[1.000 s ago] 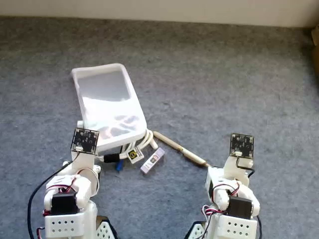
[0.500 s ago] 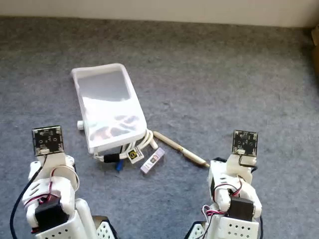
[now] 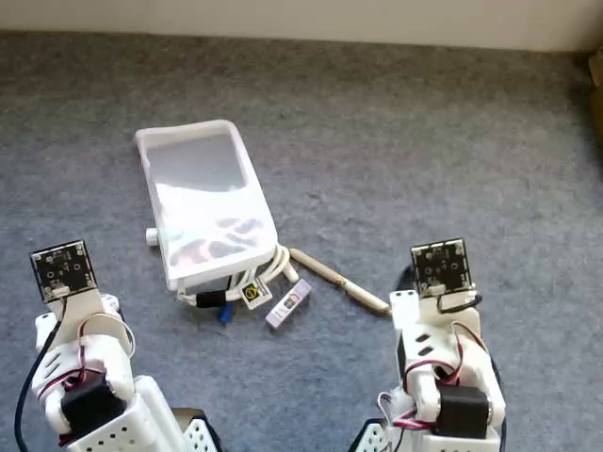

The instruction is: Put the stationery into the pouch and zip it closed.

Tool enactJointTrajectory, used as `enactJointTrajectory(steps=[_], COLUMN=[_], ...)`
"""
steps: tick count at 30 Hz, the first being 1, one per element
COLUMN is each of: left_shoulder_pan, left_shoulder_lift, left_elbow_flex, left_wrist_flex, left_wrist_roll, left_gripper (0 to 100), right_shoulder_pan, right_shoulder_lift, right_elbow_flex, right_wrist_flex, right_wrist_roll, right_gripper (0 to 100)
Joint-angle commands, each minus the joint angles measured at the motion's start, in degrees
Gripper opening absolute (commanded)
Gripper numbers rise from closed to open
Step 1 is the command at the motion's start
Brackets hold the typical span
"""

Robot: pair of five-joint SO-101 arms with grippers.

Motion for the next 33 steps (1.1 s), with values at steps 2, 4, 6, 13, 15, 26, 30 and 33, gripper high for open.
enactJointTrajectory(steps=[2,4,6,13,15,26,30,33], left_shoulder_pan=[-0.8,-0.8,-0.8,-1.0,-2.5,-5.5,-5.5,-5.3], left_shoulder_lift=[-0.1,-0.1,-0.1,-0.1,-0.2,-0.2,-0.2,-0.2], left_elbow_flex=[0.7,0.8,0.8,0.8,0.7,0.7,0.8,0.8], left_wrist_flex=[-1.6,-1.5,-1.3,-1.2,-1.5,-1.7,-1.7,-1.7], left_wrist_roll=[0.2,0.2,0.2,0.2,0.4,0.4,0.4,0.4], left_gripper=[13,14,14,15,15,15,15,15], right_shoulder_pan=[-6.9,-9.8,-13.1,-26.7,-31.4,-47.3,-50.9,-51.9], right_shoulder_lift=[8.6,13.8,18.4,27.6,29.8,47.9,51.6,56.4], right_elbow_flex=[-10.7,-14.7,-18.0,-23.7,-24.7,-24.9,-25.4,-28.5], right_wrist_flex=[2.5,3.6,4.4,4.1,4.1,-7.5,-11.2,-11.4], right_wrist_roll=[0.5,0.4,0.4,-2.6,-2.8,-5.4,-5.5,-5.6], right_gripper=[0.6,0.6,0.6,0.7,1.0,11.6,11.8,16.3])
